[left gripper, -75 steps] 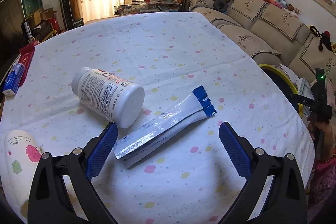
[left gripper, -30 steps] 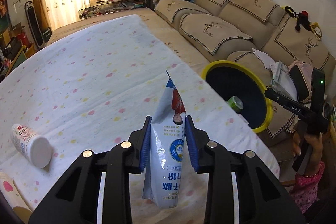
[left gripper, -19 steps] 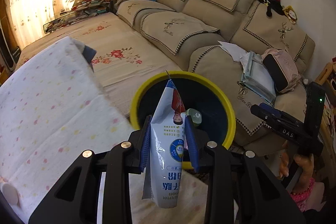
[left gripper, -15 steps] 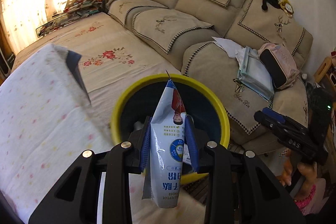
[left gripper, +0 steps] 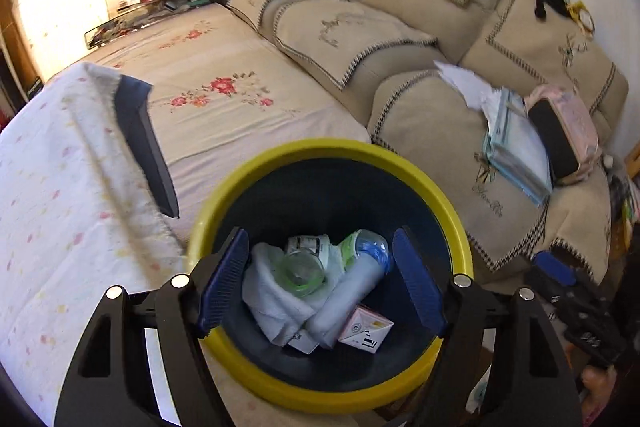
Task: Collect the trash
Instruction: 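Carry the toothpaste tube over the bin and open the left gripper, then reach the right gripper to the white supplement bottle and grasp it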
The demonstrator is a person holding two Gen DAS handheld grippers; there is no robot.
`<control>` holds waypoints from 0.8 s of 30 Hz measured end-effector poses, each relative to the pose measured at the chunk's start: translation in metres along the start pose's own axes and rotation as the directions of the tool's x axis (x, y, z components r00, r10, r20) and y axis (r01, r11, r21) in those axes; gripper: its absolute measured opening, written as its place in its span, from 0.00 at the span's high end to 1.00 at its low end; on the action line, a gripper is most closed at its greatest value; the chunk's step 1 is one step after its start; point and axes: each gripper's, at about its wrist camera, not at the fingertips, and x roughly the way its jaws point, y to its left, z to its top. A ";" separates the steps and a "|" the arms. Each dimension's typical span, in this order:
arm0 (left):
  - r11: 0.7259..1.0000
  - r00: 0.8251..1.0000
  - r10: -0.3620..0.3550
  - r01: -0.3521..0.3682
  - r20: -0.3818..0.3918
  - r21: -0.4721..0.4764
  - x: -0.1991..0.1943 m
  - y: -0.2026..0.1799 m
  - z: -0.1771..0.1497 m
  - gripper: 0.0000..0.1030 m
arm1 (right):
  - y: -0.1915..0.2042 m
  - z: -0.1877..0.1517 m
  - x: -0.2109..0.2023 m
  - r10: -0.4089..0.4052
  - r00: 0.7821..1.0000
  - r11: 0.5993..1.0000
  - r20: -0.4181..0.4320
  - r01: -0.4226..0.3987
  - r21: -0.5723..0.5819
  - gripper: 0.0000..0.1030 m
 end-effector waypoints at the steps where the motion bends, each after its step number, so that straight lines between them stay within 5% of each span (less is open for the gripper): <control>1: 1.000 1.000 -0.006 0.006 0.025 -0.014 -0.010 0.006 -0.002 0.27 | 0.001 -0.001 0.002 0.002 1.000 1.000 -0.004 -0.002 -0.002 0.36; 6: 0.998 0.980 0.015 -0.002 0.198 -0.067 -0.083 0.037 -0.024 0.14 | 0.014 -0.004 0.010 0.019 1.000 0.999 -0.025 -0.020 -0.026 0.35; 15: 0.973 0.900 0.194 -0.125 0.390 -0.195 -0.213 0.095 -0.097 0.05 | 0.062 -0.010 0.016 0.056 0.997 0.992 -0.056 -0.062 -0.112 0.35; 19: 0.937 0.858 0.318 -0.219 0.404 -0.273 -0.259 0.124 -0.143 0.05 | 0.101 -0.011 0.015 0.100 0.992 0.978 -0.072 -0.111 -0.177 0.34; 24: 0.859 0.795 0.475 -0.324 0.378 -0.397 -0.308 0.166 -0.209 0.05 | 0.171 -0.018 0.012 0.191 0.976 0.930 -0.104 -0.214 -0.298 0.32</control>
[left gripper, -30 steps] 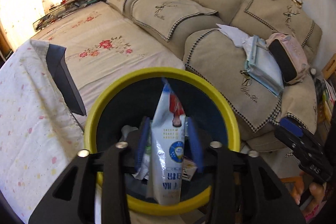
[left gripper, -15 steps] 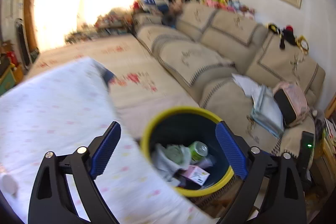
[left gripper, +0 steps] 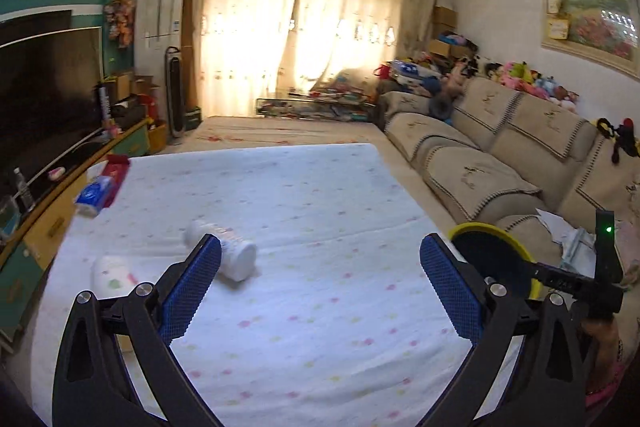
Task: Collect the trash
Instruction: 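Reach the right gripper to the white supplement bottle and grasp it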
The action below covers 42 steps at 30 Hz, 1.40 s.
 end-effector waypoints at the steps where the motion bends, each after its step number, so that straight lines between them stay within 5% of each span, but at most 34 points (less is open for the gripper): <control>1: 1.000 1.000 0.022 -0.022 0.001 -0.012 -0.006 0.014 -0.004 0.05 | 0.017 0.003 0.004 0.026 1.000 0.999 -0.007 -0.026 -0.033 0.32; 7: 0.987 0.988 0.153 -0.152 0.023 -0.062 -0.042 0.088 -0.032 0.05 | 0.121 0.012 0.032 0.173 0.981 0.960 -0.088 -0.188 -0.209 0.32; 13: 0.977 0.981 0.191 -0.189 0.017 -0.102 -0.056 0.125 -0.055 0.05 | 0.229 0.009 0.070 0.306 0.927 0.861 -0.219 -0.367 -0.353 0.32; 17: 0.971 0.980 0.201 -0.199 0.003 -0.132 -0.059 0.143 -0.068 0.05 | 0.289 0.000 0.093 0.343 0.896 0.791 -0.284 -0.438 -0.427 0.32; 20: 0.968 0.980 0.201 -0.200 -0.009 -0.149 -0.055 0.147 -0.072 0.05 | 0.325 -0.004 0.113 0.314 0.901 0.754 -0.298 -0.428 -0.498 0.30; 26: 0.964 0.983 0.183 -0.182 -0.016 -0.192 -0.054 0.164 -0.079 0.05 | 0.358 -0.007 0.142 0.253 0.921 0.716 -0.296 -0.384 -0.583 0.26; 34: 0.962 0.985 0.173 -0.174 -0.026 -0.210 -0.048 0.166 -0.079 0.05 | 0.375 -0.003 0.167 0.257 0.908 0.705 -0.332 -0.411 -0.578 0.28; 42: 0.963 0.985 0.168 -0.172 -0.035 -0.209 -0.045 0.162 -0.079 0.05 | 0.382 -0.014 0.173 0.219 0.909 0.693 -0.356 -0.402 -0.599 0.54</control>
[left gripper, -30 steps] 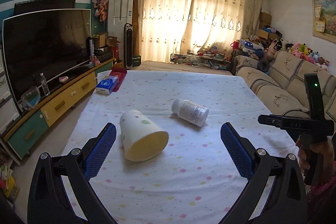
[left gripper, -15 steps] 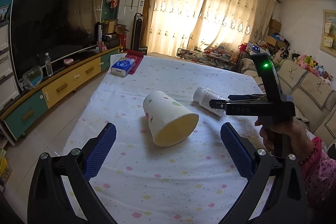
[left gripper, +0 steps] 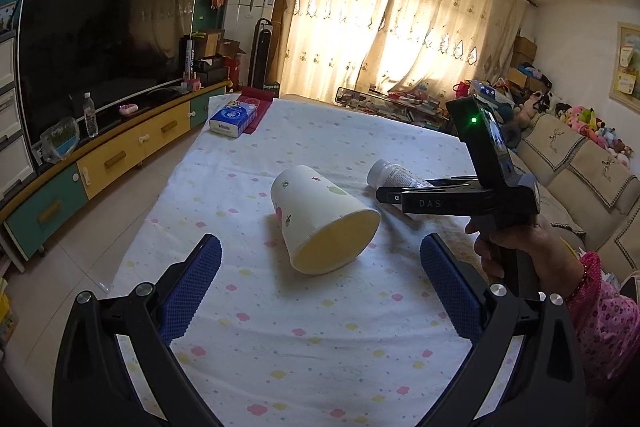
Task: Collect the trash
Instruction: 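Reach the right gripper to the white supplement bottle and grasp it, then carry the supplement bottle over the bin and open the right gripper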
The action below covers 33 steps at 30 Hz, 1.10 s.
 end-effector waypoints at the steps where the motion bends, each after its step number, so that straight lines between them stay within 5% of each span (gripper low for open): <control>1: 1.000 1.000 0.000 0.000 -0.001 0.001 0.000 -0.001 0.000 0.05 | 0.000 -0.001 0.000 0.001 1.000 1.000 -0.006 -0.001 0.002 0.55; 10: 1.000 1.000 -0.001 0.001 -0.002 0.008 0.002 -0.005 0.002 0.05 | -0.003 -0.018 -0.025 0.003 1.000 0.997 -0.007 -0.003 0.072 0.56; 21: 0.999 0.999 -0.030 0.030 -0.021 0.024 0.005 -0.019 -0.005 0.05 | -0.024 -0.075 -0.104 -0.013 0.995 0.970 0.099 -0.011 0.243 0.56; 26: 0.998 0.999 -0.045 0.046 -0.027 0.037 0.003 -0.029 -0.006 0.05 | -0.051 -0.116 -0.141 -0.088 0.986 0.932 0.141 0.032 0.360 0.56; 33: 0.996 0.998 -0.051 0.053 -0.029 0.071 -0.002 -0.048 -0.010 0.05 | -0.115 -0.176 -0.188 -0.235 0.963 0.829 0.135 0.126 0.545 0.56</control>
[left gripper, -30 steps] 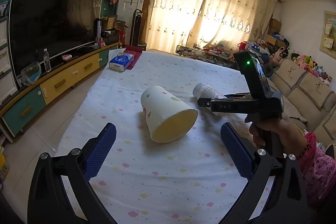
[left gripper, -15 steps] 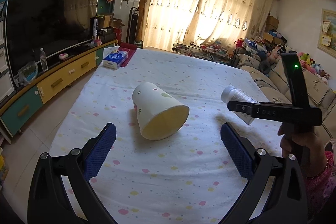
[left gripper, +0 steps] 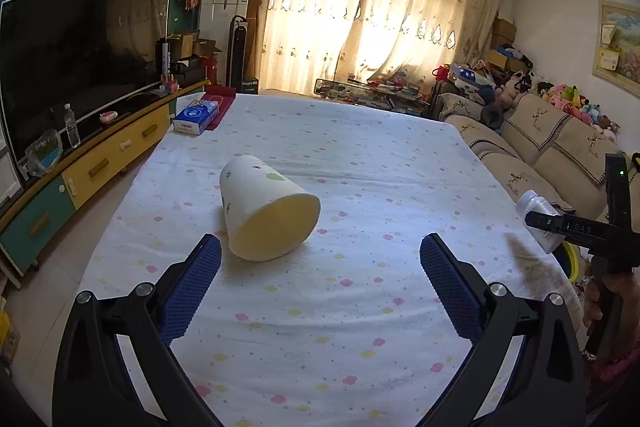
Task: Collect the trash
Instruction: 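Carry the supplement bottle over the bin and open the right gripper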
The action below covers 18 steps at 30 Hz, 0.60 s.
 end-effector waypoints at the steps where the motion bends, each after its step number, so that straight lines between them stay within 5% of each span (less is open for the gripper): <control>1: 1.000 1.000 -0.002 0.002 -0.001 0.003 0.000 -0.001 0.000 0.05 | -0.012 0.000 -0.004 -0.021 1.000 1.000 0.011 0.020 0.022 0.56; 8: 0.999 1.000 0.002 -0.002 -0.014 0.041 0.003 -0.019 0.001 0.05 | -0.092 0.005 -0.021 -0.202 0.976 0.970 0.077 0.189 0.155 0.56; 18: 0.997 0.998 -0.003 0.008 -0.058 0.080 0.022 -0.042 0.005 0.05 | -0.161 0.005 -0.001 -0.349 0.937 0.915 0.026 0.335 0.224 0.50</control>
